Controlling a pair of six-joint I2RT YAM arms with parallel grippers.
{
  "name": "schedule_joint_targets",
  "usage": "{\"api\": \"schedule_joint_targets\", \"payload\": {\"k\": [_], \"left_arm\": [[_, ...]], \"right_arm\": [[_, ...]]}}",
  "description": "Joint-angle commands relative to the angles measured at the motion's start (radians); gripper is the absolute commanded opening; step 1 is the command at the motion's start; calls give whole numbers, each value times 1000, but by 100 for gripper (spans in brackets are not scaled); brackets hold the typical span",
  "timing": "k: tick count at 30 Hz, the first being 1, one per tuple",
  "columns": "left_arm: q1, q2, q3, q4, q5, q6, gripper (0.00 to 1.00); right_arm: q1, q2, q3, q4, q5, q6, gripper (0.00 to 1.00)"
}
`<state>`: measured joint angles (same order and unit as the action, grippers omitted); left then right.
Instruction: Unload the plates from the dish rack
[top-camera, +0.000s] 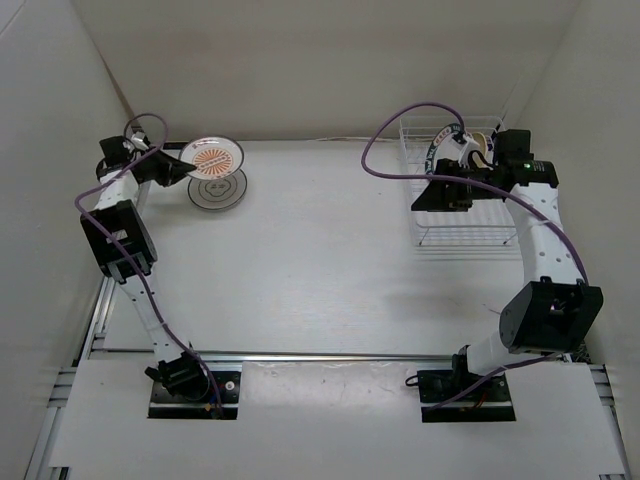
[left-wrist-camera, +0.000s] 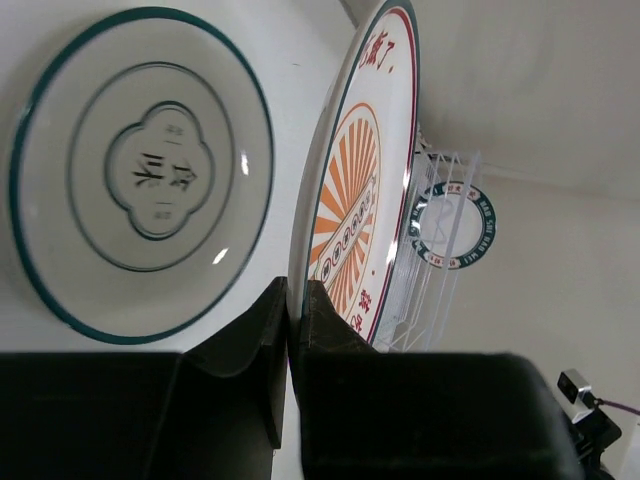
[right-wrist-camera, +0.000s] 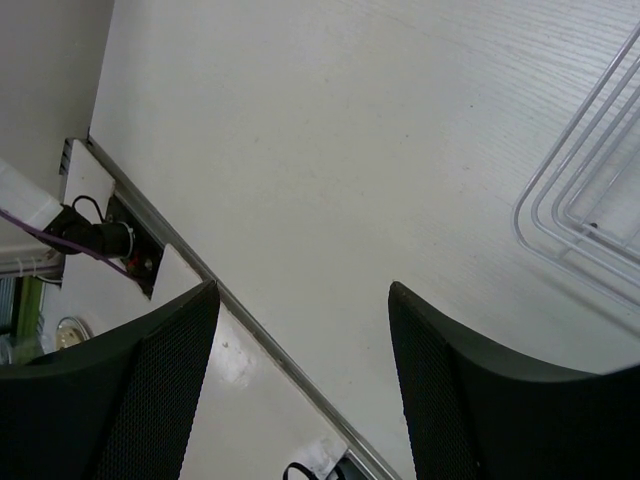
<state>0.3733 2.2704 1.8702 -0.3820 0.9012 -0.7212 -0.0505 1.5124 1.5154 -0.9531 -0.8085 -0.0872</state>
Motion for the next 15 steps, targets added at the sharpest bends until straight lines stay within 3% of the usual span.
{"api": "schedule_joint_targets", "payload": {"k": [1, 15], "left_arm": [[6, 17, 18, 23, 30, 22, 10], [6, 84, 0, 23, -7, 89, 10]], "right_arm": [[-2, -32, -9, -12, 6, -49, 72], [-2, -32, -29, -12, 15, -59, 72]]}}
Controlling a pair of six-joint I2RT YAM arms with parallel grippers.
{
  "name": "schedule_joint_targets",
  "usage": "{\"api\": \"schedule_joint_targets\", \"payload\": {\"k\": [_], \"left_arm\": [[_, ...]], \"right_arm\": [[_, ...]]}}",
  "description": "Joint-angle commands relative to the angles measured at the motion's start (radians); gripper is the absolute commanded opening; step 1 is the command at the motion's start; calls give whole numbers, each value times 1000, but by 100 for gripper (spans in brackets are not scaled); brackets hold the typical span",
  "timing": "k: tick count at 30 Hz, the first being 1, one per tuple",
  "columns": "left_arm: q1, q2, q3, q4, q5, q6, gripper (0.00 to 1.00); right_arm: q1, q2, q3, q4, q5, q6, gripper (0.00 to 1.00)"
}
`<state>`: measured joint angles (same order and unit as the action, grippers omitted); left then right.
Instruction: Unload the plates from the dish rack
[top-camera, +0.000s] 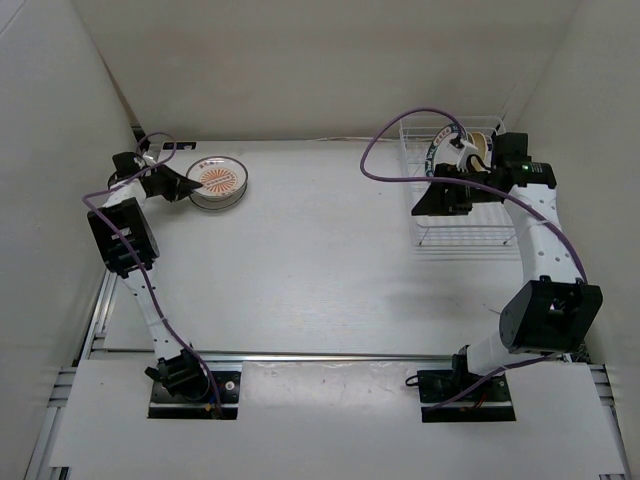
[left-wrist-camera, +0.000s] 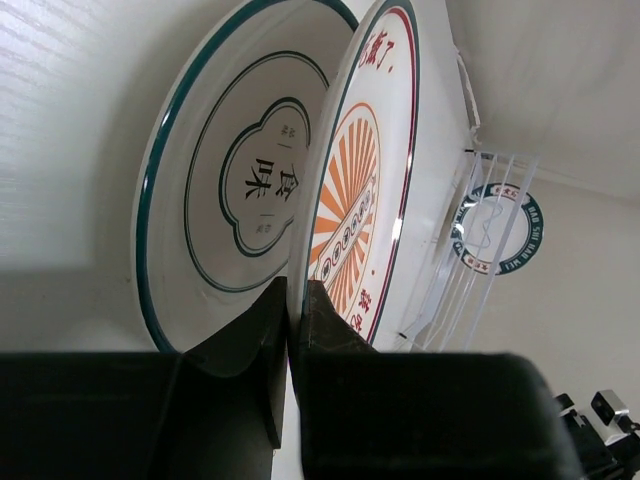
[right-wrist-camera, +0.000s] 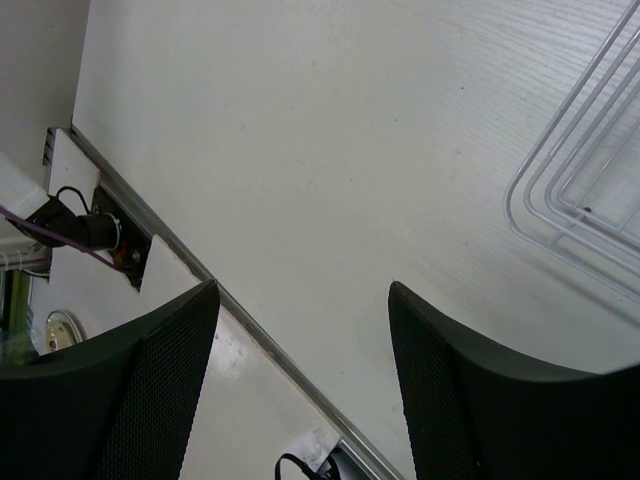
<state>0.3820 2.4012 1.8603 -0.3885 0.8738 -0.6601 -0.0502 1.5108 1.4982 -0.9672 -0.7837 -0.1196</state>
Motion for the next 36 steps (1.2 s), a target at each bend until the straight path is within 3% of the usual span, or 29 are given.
{"api": "schedule_joint_targets", "payload": {"k": [1, 5, 8, 10, 17, 20, 28, 36], "left_arm": [[-3, -47, 10, 30, 21, 28, 10], [-3, -59, -21, 30, -22, 63, 10], [-3, -71, -30, 30, -51, 76, 22], [-3, -71, -30, 20, -52, 86, 22], [-3, -102, -30, 11, -73, 126, 57], [-3, -120, -30, 2, -85, 139, 67], [-3, -182, -39, -38, -130, 195, 71], [-61, -238, -29, -112, -312, 313, 80]], "right_arm": [[-2, -31, -12, 2, -9, -26, 72], [-2, -40, -21, 12, -9, -26, 72], [-2, -40, -21, 21, -19, -17, 72], [-2, -40, -21, 21, -28, -17, 72], [-2, -40, -21, 30, -37, -17, 74], [-2, -40, -21, 39, -37, -8, 74], [-2, -58, -30, 58, -65, 1, 74], [-2, -87, -62, 67, -94, 11, 74]]}}
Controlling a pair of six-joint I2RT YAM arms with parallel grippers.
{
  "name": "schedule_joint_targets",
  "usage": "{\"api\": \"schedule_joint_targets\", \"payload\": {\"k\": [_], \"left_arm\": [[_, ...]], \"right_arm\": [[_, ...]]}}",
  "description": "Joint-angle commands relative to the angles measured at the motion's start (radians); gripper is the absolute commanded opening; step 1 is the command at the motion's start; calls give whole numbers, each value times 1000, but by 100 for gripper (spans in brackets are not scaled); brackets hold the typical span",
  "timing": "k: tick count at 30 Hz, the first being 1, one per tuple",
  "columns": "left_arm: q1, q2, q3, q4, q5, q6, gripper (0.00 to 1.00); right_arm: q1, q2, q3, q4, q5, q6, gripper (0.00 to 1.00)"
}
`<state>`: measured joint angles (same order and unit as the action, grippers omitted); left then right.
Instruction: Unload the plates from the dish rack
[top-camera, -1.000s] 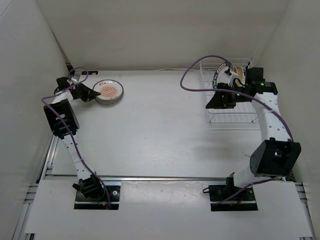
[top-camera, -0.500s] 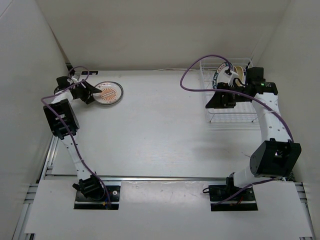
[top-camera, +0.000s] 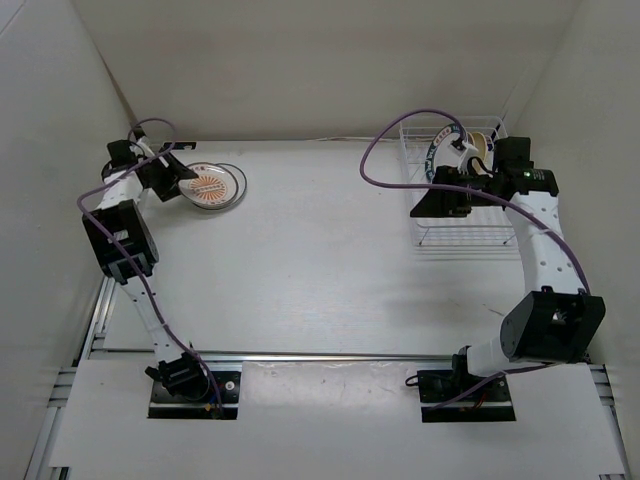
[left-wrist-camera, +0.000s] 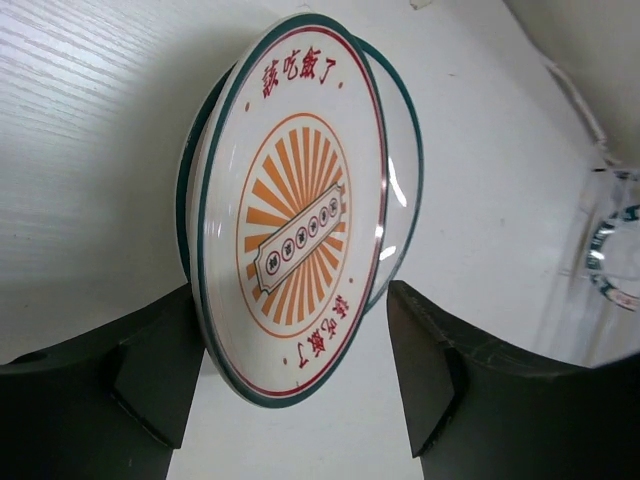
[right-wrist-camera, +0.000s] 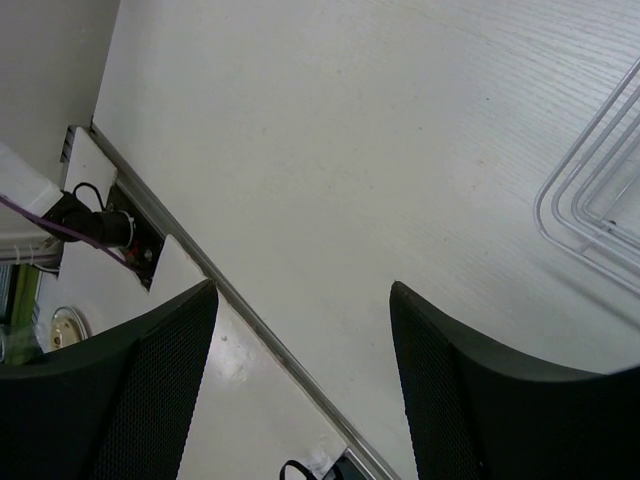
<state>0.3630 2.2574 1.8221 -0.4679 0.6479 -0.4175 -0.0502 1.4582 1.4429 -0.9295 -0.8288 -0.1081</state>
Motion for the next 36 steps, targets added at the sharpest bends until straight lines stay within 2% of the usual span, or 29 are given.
{"api": "schedule_joint_targets", "payload": {"k": [1, 3, 8, 15, 17, 18, 20, 21, 24, 27, 30, 31, 33, 34, 36], "left_arm": [[-42, -94, 9, -46, -126, 80, 81], [-74, -94, 0, -60, -172, 92, 86], [-96, -94, -18, -95, -290, 131, 90], [-107, -131, -38, -117, -417, 160, 91], [-107, -159, -47, -126, -456, 160, 94], [-107, -159, -47, -126, -488, 160, 100], [-107, -183, -57, -135, -513, 171, 100], [-107, -183, -57, -135, -513, 186, 100], [-107, -237, -67, -135, -522, 195, 100], [-107, -321, -89, -144, -438, 195, 100], [-107, -434, -136, -153, -228, 236, 100], [-107, -467, -154, -153, -115, 237, 100], [-107, -531, -229, -153, -4, 246, 100], [-107, -591, -257, -153, 110, 246, 100], [-107, -645, -332, -153, 198, 246, 100]], "right_arm": [[-2, -44, -7, 29, -49, -1, 74], [-2, -44, -7, 38, -58, 10, 74], [-22, -44, -16, 47, -76, 10, 75], [-31, -44, -7, 75, -58, 50, 75], [-31, -35, 4, 99, 24, 70, 75], [-31, -26, 4, 110, 67, 82, 75], [-31, -6, 16, 136, 164, 120, 77], [-31, 4, 33, 147, 268, 133, 77], [-31, 62, 102, 170, 399, 172, 77], [-31, 169, 213, 182, 543, 183, 77], [-31, 259, 337, 193, 597, 162, 77], [-22, 281, 367, 202, 629, 162, 77], [-13, 342, 446, 202, 686, 137, 77], [1, 361, 470, 211, 720, 127, 77], [1, 413, 508, 222, 781, 113, 77]]}}
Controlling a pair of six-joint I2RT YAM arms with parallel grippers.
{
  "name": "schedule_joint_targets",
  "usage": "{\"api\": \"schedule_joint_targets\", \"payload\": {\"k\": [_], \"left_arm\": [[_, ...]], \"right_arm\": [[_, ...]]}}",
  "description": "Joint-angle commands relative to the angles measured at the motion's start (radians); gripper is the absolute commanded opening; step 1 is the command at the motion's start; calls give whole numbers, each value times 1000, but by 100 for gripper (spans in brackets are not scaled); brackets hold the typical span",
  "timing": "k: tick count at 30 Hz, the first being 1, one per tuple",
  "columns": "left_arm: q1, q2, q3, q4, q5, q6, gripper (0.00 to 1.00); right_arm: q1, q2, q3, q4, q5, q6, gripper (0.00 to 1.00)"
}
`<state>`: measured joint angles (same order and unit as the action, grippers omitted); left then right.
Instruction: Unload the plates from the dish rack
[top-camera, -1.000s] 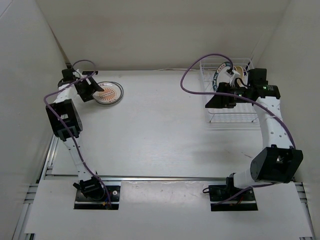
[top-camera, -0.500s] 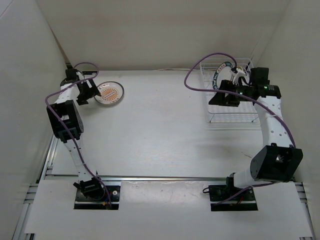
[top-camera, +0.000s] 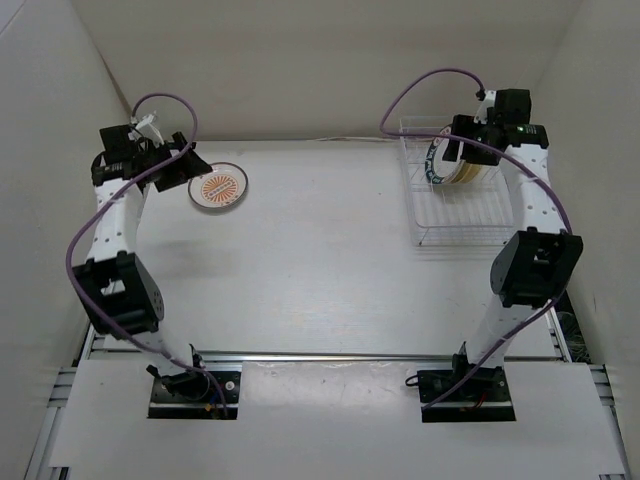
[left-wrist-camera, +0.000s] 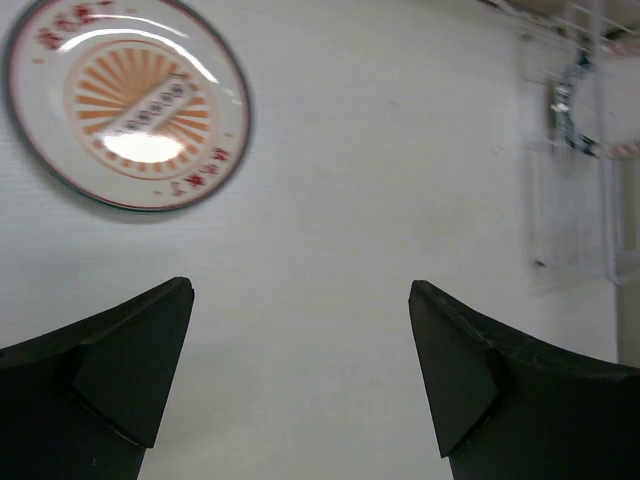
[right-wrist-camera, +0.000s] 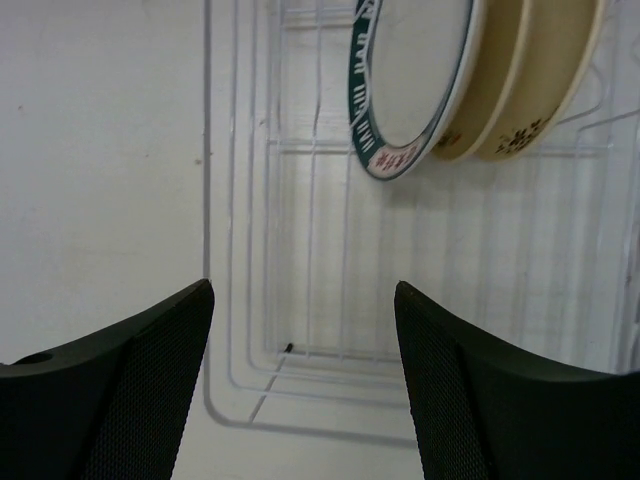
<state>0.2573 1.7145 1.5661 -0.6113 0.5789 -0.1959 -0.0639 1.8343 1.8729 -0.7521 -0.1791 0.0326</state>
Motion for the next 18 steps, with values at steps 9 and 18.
{"api": "schedule_joint_targets", "payload": {"k": [9, 18], "left_arm": [[-21, -397, -236, -30, 207, 121, 100], [-21, -446, -267, -79, 312, 187, 100]], "right_arm": [[26, 249, 287, 82, 216, -94, 77], [26, 433, 448, 123, 283, -165, 73]]}}
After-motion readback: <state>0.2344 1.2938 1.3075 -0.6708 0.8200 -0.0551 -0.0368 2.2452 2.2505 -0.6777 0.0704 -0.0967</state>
